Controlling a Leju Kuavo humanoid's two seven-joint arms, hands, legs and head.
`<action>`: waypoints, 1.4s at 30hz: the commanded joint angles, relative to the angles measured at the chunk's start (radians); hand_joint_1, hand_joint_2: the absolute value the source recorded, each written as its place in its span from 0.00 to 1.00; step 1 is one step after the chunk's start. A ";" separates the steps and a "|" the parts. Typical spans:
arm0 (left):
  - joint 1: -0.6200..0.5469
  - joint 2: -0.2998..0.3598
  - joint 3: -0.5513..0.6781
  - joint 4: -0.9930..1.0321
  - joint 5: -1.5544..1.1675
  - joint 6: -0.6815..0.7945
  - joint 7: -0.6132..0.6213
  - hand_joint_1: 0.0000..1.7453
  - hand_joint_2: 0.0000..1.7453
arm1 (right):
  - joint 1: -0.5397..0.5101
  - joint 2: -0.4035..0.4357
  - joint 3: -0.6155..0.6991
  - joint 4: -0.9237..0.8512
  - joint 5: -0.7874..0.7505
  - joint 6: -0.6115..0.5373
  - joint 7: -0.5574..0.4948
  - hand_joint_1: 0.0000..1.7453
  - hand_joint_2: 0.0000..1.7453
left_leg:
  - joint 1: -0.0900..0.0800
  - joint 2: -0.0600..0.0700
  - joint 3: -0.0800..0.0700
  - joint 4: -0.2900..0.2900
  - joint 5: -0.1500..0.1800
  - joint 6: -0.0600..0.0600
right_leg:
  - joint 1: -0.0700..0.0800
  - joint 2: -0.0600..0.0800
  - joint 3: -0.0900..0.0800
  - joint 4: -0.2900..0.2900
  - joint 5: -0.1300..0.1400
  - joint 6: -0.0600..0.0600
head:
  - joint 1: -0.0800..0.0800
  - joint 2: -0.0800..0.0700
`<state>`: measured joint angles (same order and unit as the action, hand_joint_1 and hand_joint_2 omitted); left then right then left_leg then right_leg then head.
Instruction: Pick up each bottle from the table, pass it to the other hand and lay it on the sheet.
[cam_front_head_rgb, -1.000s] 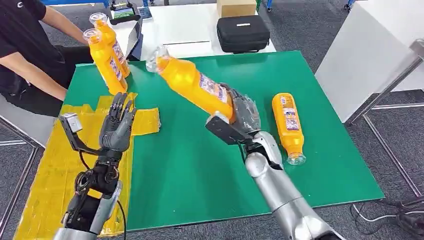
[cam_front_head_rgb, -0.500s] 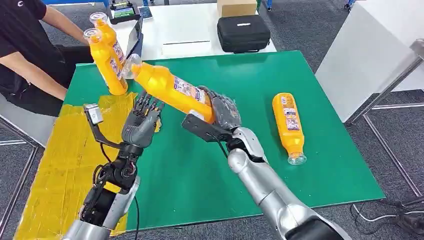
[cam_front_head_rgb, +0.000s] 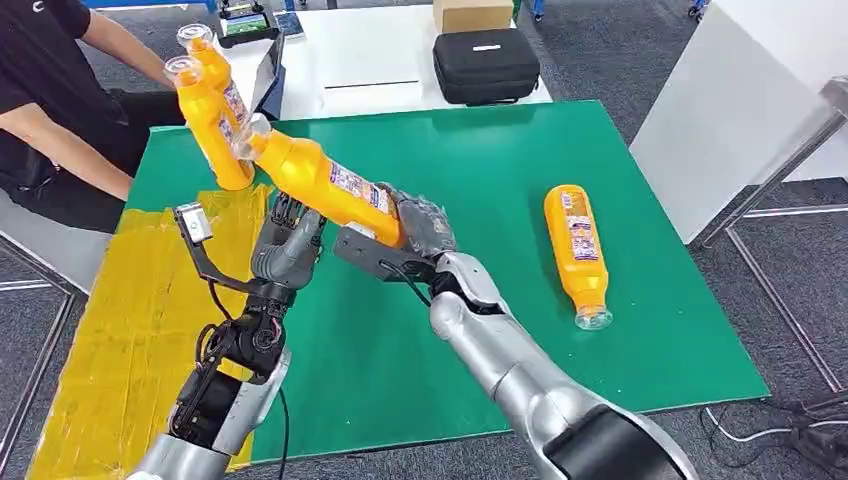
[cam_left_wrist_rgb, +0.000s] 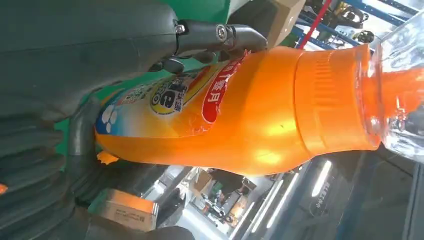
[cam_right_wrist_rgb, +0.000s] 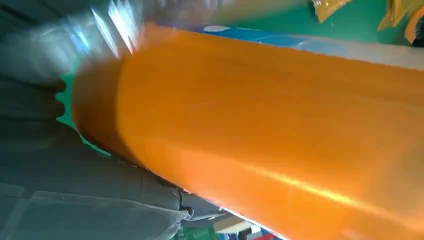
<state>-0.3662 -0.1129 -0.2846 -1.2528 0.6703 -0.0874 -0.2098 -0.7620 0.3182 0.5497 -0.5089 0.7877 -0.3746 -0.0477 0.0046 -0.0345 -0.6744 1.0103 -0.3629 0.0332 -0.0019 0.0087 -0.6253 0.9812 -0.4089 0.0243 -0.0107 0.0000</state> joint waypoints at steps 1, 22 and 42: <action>-0.076 -0.031 -0.099 0.041 -0.020 0.019 -0.011 0.00 1.00 | -0.074 0.031 0.092 0.156 0.037 0.062 0.069 1.00 1.00 | 0.000 -0.001 0.002 0.001 -0.001 -0.001 | 0.001 -0.004 0.004 0.000 -0.002 0.000 | 0.000 0.000; -0.146 -0.064 -0.051 0.063 -0.076 0.133 -0.026 0.00 1.00 | 0.010 0.031 0.818 -0.089 -0.001 0.053 0.279 1.00 1.00 | 0.002 0.003 0.001 0.000 -0.001 -0.001 | 0.001 0.000 0.000 0.000 -0.001 -0.003 | -0.001 0.000; -0.207 -0.082 -0.041 0.128 -0.096 0.135 -0.047 0.21 1.00 | 0.069 0.031 0.893 -0.151 0.122 0.122 0.238 1.00 1.00 | 0.002 0.002 0.003 0.000 -0.001 -0.002 | 0.002 -0.003 0.003 -0.001 -0.001 -0.003 | 0.000 0.000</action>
<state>-0.3436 -0.1362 -0.2480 -1.2280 0.6016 0.0603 -0.2606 -0.8465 0.3277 1.2024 -0.5966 0.8885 -0.3399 0.2720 0.0049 -0.0261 -0.6745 1.0105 -0.3633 0.0325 -0.0020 0.0154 -0.6292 0.9811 -0.4072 0.0216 -0.0107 0.0000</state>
